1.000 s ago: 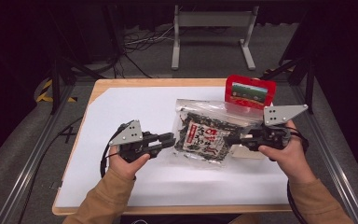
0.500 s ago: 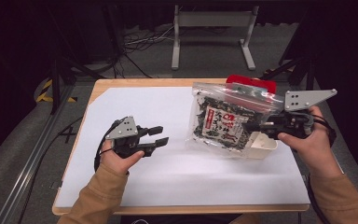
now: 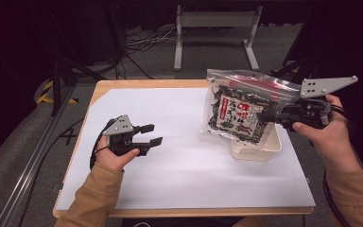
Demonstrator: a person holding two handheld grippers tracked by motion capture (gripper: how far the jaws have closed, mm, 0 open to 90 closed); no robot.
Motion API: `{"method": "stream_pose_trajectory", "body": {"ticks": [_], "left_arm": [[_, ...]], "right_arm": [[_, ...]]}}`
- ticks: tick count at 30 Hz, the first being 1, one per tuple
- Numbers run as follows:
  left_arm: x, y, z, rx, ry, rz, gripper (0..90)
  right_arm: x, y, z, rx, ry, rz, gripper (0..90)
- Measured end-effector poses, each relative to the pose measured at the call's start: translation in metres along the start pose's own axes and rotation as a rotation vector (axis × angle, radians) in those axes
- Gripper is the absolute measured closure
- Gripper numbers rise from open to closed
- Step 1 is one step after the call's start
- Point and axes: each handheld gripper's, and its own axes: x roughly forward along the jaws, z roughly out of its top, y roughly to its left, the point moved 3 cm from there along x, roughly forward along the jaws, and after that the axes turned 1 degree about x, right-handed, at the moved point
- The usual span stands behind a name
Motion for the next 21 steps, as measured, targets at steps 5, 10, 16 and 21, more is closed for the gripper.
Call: {"method": "stream_pose_trajectory", "body": {"ticks": [5, 10, 16, 21], "left_arm": [[0.001, 0.002, -0.002, 0.014, 0.027, 0.035, 34.9], [0.003, 0.003, -0.002, 0.003, 0.046, 0.074, 30.4], [0.003, 0.005, -0.002, 0.009, 0.051, 0.082, 27.7], [0.003, 0.006, -0.003, 0.0, 0.057, 0.088, 26.8]], "right_arm": [[-0.007, -0.009, 0.002, 0.02, -0.002, -0.025, 75.8], [-0.012, -0.019, 0.0, 0.023, 0.014, -0.085, 75.8], [-0.018, -0.031, -0.004, 0.044, 0.011, -0.127, 75.8], [-0.02, -0.036, -0.006, 0.046, 0.01, -0.168, 75.8]]}}
